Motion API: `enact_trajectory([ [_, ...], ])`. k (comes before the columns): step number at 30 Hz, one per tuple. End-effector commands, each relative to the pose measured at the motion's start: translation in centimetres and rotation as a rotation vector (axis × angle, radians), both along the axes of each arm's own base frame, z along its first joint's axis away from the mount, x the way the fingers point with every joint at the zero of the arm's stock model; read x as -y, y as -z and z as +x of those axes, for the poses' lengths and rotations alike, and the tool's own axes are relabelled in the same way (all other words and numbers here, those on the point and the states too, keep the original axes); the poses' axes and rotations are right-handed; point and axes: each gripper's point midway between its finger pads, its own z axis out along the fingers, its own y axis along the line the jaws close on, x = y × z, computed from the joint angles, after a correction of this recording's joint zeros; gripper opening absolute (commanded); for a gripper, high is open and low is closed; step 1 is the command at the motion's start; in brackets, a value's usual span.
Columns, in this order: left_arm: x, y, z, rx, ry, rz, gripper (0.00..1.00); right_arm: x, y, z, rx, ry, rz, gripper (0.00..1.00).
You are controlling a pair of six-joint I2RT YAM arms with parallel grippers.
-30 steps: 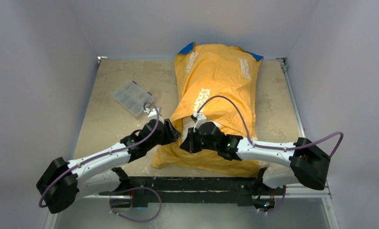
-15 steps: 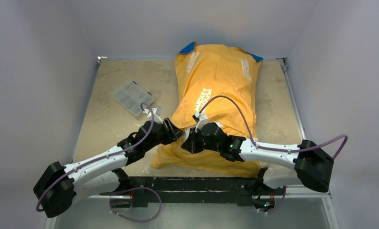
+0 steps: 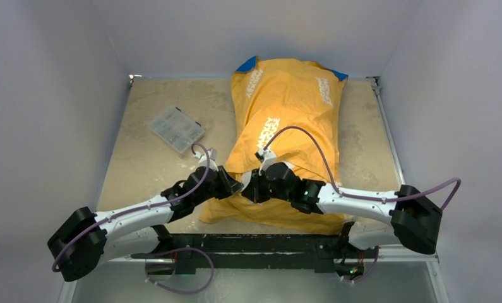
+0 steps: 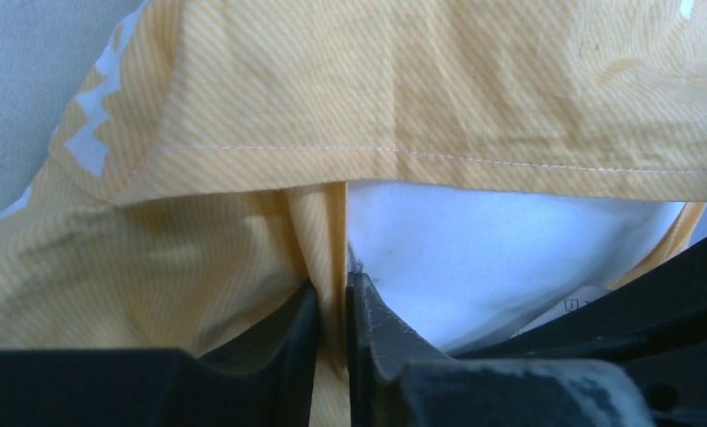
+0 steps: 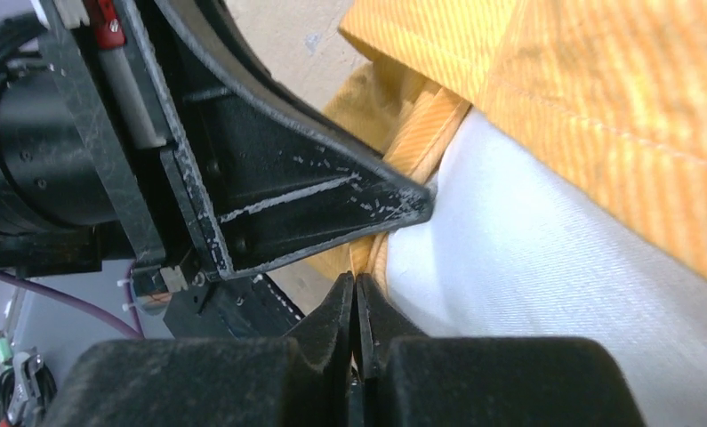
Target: Remove the pillowcase from the pillow
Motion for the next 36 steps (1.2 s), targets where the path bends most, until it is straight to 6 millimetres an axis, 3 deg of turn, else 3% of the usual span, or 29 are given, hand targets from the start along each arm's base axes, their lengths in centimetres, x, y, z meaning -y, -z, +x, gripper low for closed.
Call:
enact_trajectory([
  [1, -1.0, 2.4, -2.0, -0.047, 0.029, 0.036, 0.09, 0.3, -3.6, 1.8, 0.042, 0.106, 0.032, 0.07],
  [4, -1.2, 3.0, -2.5, -0.052, 0.044, 0.052, 0.0, 0.6, -6.4, 2.7, 0.06, 0.169, 0.056, 0.13],
  [7, -1.2, 3.0, -2.7, -0.045, 0.053, 0.055, 0.0, 0.7, -9.4, 3.5, 0.084, 0.21, 0.072, 0.25],
  [10, -1.1, 2.7, -2.6, -0.031, 0.06, 0.06, 0.0, 0.6, -10.2, 3.9, 0.083, 0.223, 0.042, 0.38],
  [12, -1.0, 2.3, -2.5, -0.019, 0.062, 0.062, 0.0, 0.4, -9.2, 4.0, 0.065, 0.221, -0.009, 0.43],
  [17, -0.8, 1.8, -2.4, 0.005, 0.065, 0.08, 0.0, -0.2, -4.5, 3.5, -0.01, 0.2, -0.166, 0.46],
  [24, -1.0, 1.3, -2.5, 0.029, 0.048, 0.09, 0.0, 0.8, -0.9, 2.3, -0.108, 0.276, -0.347, 0.48],
  [27, -0.7, 0.9, -2.4, 0.048, 0.048, 0.086, 0.0, 0.6, -0.4, 0.8, -0.133, 0.301, -0.414, 0.61],
  [31, -0.1, 1.1, -2.5, 0.051, 0.062, 0.091, 0.0, 1.8, 0.6, 0.9, -0.139, 0.377, -0.497, 0.75],
  [36, 0.2, 1.5, -3.0, 0.05, 0.075, 0.095, 0.0, 1.3, -1.5, 1.7, -0.121, 0.425, -0.427, 0.77],
])
